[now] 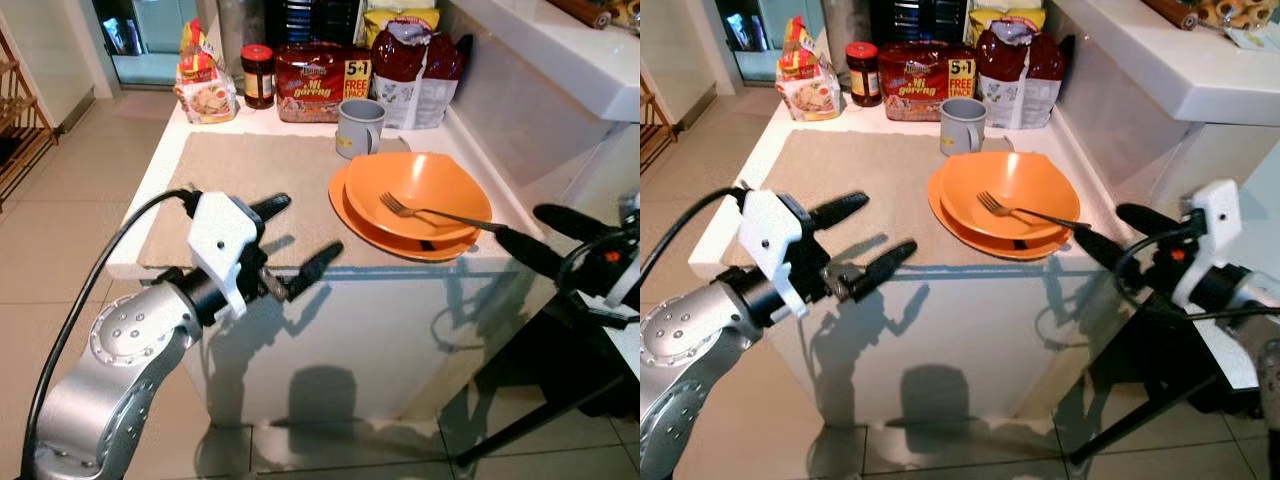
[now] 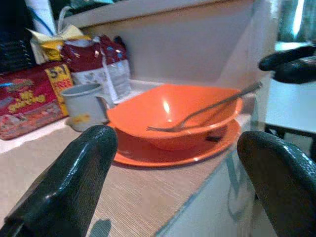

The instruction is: Setting the table

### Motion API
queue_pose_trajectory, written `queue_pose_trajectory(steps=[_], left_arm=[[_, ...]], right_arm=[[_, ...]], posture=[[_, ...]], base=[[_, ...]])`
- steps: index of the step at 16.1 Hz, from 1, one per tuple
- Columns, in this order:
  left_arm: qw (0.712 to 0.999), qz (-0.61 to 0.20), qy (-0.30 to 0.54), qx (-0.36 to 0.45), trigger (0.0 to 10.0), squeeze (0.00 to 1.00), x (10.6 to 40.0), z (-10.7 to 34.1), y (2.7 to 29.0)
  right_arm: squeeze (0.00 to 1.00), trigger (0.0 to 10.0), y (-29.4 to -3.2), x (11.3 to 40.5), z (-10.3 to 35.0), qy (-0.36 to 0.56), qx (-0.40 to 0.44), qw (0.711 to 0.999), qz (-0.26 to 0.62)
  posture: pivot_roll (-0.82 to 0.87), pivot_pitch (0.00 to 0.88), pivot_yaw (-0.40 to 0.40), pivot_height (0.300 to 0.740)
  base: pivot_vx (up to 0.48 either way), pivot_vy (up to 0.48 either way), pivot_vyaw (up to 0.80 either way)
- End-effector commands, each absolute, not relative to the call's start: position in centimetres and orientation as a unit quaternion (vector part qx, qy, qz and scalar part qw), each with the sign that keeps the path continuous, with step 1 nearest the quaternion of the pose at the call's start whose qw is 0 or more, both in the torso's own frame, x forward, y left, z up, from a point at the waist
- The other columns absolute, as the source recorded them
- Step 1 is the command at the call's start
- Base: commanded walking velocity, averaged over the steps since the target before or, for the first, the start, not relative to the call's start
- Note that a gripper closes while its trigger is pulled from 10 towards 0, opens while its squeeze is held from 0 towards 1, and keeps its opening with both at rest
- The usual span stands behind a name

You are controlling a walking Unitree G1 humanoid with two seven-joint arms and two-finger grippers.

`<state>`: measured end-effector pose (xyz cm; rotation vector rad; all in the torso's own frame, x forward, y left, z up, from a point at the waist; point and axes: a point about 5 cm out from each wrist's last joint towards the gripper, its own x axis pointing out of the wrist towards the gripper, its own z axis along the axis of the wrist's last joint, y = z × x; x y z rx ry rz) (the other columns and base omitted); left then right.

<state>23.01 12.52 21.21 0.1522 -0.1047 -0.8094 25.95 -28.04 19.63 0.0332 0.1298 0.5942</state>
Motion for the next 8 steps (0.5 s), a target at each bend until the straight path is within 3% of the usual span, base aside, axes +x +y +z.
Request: queue_pose_trajectory(steps=[1,2,8], left_arm=[[0.905,-0.416,-0.048,0.073,10.0,0.0,22.5,21.2,12.1],[0.903,-0.421,-0.047,0.071,10.0,0.0,22.4,21.3,12.0],[0.898,-0.433,-0.038,0.069,10.0,0.0,21.9,21.2,11.9]], right_arm=[[0.5,10.0,-28.6,26.2,19.9,0.057,0.011,0.955,0.291],[0.0,10.0,-28.5,26.4,19.9,0.055,0.018,0.95,0.307],[0.0,10.0,-28.0,28.3,19.0,0.064,0.039,0.933,0.352]], posture=[[0.06,0.0,-0.037,0.74],[0.07,0.0,-0.036,0.74],[0.09,0.0,-0.05,0.74]], base=[[0.0,0.0,0.0],[0.0,0.0,0.0],[0.0,0.0,0.0]])
